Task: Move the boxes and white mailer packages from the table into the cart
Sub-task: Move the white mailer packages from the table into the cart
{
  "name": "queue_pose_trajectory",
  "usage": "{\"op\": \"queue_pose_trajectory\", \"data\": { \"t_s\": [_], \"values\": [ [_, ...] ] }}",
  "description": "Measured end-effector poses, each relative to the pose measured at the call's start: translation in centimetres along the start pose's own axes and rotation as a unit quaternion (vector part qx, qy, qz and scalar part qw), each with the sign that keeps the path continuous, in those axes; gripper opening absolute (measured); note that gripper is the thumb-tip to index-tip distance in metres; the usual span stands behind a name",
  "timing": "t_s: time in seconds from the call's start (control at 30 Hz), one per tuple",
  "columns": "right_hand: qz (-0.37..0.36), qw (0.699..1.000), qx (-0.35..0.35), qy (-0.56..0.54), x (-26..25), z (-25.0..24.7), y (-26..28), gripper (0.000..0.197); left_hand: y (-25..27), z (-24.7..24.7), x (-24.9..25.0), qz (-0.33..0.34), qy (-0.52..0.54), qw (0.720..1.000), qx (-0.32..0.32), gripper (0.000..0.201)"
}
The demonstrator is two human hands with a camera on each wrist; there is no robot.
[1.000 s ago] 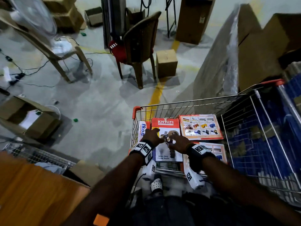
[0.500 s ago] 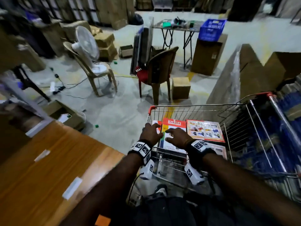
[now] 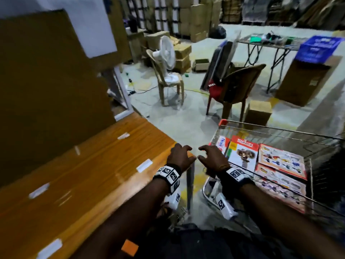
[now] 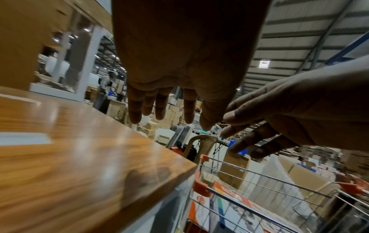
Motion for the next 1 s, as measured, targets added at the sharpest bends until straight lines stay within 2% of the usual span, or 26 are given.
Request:
{"op": "queue_pose_trajectory", "data": {
  "t_s": [0.27,0.4,0.43,0.7,0.87,1.0],
  "values": [
    [-0.067,0.996,-0.052,0.023,-9.8,7.3,-0.4,0.046,7.7,-4.7,-10.3,-0.083,0.027,0.995,0.055,0.046],
    [-0.117,0.989,-0.083,0.034,-17.4,11.9,0.6,0.045,12.7,-7.9,-17.7,-0.132,0.047,0.986,0.093,0.045],
    [-0.117,0.989,-0.088,0.035,-18.0,12.4,0.8,0.045,13.3,-8.2,-18.2,-0.137,0.050,0.985,0.094,0.046],
    [-0.167,0.976,-0.136,0.043,-31.7,23.1,4.4,0.044,25.2,-13.3,-30.7,-0.188,0.086,0.965,0.162,0.047],
    [-0.180,0.968,-0.168,0.053,-39.1,31.1,7.8,0.044,33.5,-17.2,-37.5,-0.177,0.094,0.943,0.266,0.045],
    [-0.204,0.961,-0.182,0.046,-44.4,36.4,10.1,0.045,39.1,-21.4,-42.9,-0.194,0.072,0.905,0.372,0.045]
  ]
}}
Point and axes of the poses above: each hand's wrist, its own y-axis away from the middle knuckle, its own z-axis out of the palm, x = y × z, the point moved 8 cm from there along -y, towards the middle knuckle, and after that the axes turned 11 degrees about -x, right-handed, at the moved point
